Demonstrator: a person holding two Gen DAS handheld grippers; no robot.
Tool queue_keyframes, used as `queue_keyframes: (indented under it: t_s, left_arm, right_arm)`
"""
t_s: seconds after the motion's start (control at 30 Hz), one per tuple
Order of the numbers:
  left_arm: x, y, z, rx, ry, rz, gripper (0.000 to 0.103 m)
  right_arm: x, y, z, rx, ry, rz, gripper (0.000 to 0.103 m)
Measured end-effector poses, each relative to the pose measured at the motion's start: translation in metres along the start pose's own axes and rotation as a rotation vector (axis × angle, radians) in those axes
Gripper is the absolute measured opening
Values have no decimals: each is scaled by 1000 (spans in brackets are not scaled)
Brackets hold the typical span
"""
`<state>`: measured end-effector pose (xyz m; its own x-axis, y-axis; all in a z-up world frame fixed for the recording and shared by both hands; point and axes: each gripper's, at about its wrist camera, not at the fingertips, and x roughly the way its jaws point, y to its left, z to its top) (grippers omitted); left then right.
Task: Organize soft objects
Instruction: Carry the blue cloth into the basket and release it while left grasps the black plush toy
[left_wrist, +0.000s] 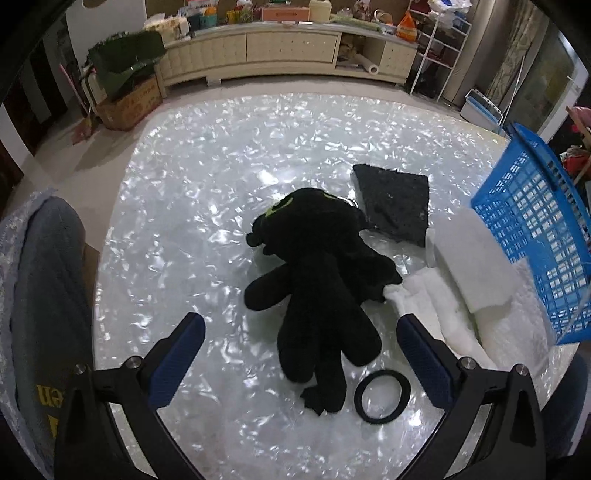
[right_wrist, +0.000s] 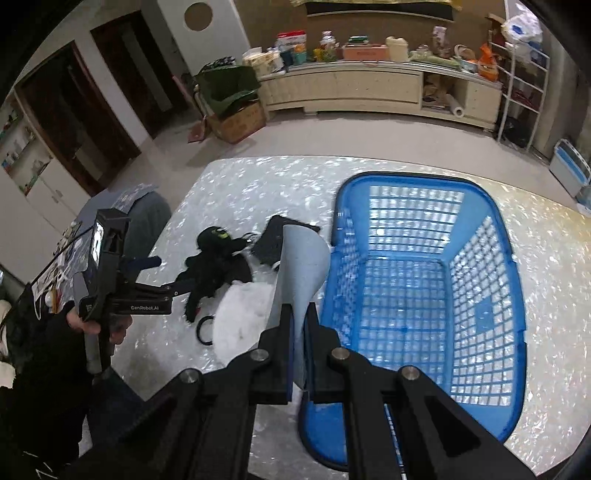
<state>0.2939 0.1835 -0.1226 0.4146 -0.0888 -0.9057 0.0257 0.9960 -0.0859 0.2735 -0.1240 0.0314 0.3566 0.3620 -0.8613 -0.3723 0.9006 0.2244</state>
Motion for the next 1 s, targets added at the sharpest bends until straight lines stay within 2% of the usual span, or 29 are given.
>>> queue_keyframes:
  t_s: [0.33,0.5,0.67,0.83,1.0]
  left_arm:
    - [38,1,15,-17,70,5,103]
    - [50,0,19,-14,82,-3,103]
    - [56,-7,18,26,83,15,84]
    - [54,-15,20,79,71,32,59]
    - [52,-16,22,76,71,19,52]
  right_arm:
    - [3,-42,-7,112,6,-30,5]
    - [18,-55,-9,132,65,-69,5]
    - [32,-63,-12,151,108,-92,5]
    - [41,-68,-16,159,138,-116,5]
    - [54,-73,-18,165,187,-116,5]
